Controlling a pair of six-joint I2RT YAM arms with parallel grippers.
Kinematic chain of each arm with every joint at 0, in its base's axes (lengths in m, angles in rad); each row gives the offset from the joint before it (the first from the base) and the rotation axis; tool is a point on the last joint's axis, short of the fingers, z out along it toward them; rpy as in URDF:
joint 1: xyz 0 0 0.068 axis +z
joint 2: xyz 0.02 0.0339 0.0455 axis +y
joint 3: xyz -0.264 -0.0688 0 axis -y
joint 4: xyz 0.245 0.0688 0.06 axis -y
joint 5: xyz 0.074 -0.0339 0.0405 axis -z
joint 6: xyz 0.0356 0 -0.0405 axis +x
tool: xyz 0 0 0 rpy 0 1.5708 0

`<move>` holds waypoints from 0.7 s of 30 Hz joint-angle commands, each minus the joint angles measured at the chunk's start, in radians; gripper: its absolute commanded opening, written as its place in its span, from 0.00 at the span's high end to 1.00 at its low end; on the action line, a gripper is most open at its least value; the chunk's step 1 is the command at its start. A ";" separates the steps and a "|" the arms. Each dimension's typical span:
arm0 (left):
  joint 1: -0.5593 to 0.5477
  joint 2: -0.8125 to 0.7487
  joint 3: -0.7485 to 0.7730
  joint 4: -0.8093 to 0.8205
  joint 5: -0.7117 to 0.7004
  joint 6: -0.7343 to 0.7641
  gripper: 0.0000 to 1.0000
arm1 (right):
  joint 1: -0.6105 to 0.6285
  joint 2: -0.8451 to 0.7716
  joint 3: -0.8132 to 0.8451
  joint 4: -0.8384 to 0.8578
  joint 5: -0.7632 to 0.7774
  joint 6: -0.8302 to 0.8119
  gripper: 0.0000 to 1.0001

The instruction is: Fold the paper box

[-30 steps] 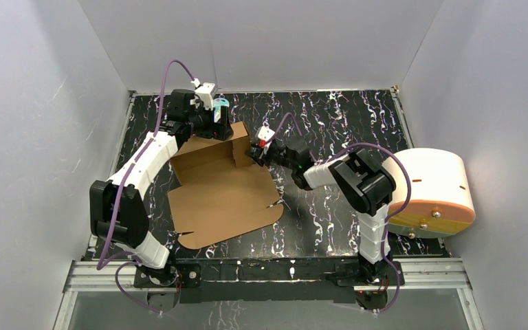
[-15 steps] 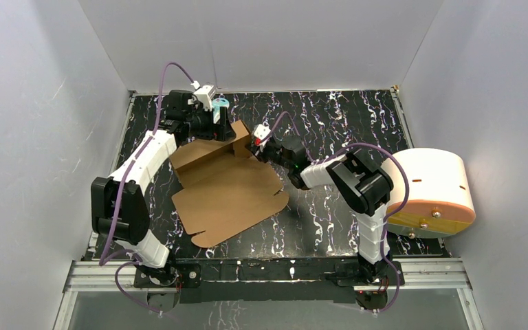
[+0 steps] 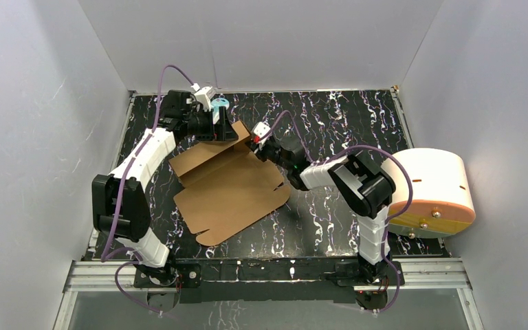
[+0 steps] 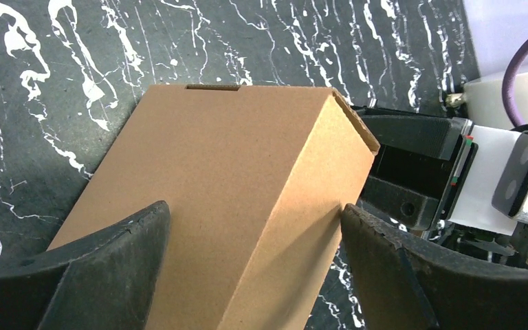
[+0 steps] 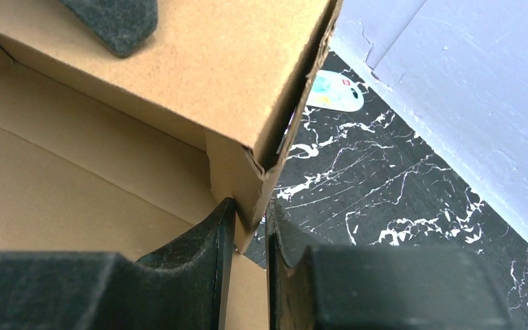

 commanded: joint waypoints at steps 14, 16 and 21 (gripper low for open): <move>0.037 0.008 0.062 -0.095 0.153 -0.118 0.09 | 0.019 -0.237 -0.058 -0.308 0.034 0.088 0.82; 0.042 0.009 0.060 -0.096 0.138 -0.122 0.09 | 0.024 -0.242 -0.087 -0.307 0.030 0.093 0.82; 0.054 0.026 0.057 -0.096 0.133 -0.123 0.09 | 0.036 -0.226 -0.149 -0.239 0.044 0.104 0.81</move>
